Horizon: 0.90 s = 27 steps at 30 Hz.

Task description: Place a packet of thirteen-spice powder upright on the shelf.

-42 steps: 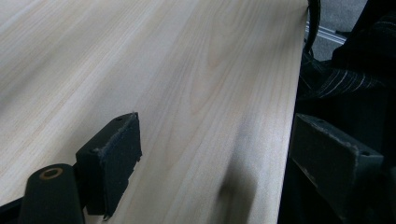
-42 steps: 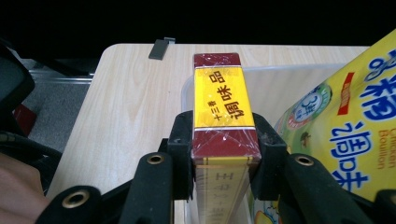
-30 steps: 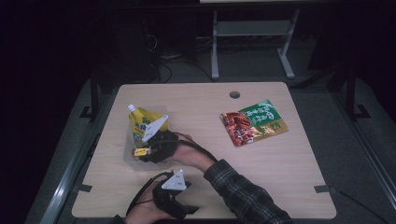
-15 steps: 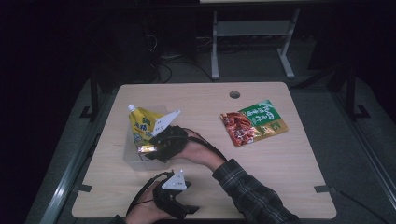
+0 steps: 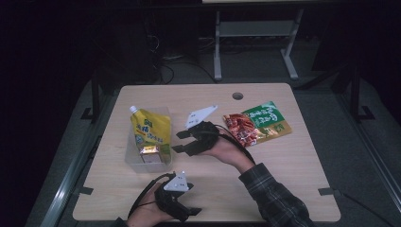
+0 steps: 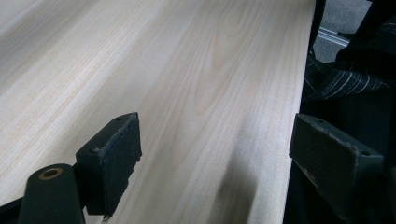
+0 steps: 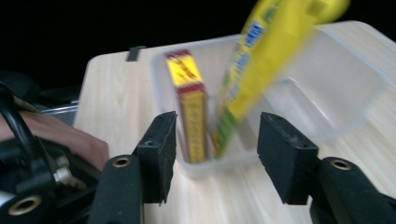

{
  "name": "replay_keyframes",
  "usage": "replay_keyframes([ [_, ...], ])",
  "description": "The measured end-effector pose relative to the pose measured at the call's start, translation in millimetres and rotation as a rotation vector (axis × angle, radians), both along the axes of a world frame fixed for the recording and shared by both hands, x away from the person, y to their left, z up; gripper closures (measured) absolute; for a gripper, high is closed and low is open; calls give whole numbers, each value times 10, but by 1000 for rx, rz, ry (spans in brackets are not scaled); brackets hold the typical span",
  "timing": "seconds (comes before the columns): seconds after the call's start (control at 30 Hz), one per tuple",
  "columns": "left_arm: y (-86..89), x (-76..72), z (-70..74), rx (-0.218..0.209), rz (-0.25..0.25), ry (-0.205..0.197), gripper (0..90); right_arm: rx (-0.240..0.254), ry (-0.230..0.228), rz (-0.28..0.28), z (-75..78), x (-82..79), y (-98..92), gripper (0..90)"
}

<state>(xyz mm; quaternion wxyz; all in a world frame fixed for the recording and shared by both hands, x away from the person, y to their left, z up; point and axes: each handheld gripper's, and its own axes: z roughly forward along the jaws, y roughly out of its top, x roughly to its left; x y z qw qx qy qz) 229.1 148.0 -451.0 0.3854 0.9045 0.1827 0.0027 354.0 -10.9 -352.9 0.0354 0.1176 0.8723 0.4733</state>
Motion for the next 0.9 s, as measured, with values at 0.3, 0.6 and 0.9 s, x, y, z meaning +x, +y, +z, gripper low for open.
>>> replay_keyframes([
  [0.3, -6, 15, -12, -8, 7, 12, 161, -6, 30, -145, -47, 125, -503, 675],
  [0.6, -3, 21, -15, -8, 7, 14, 161, -21, 39, -312, -146, 355, -932, 843],
  [0.9, -4, 19, -23, -12, 13, 20, 161, -59, 50, -520, -312, 719, -1352, 899],
])
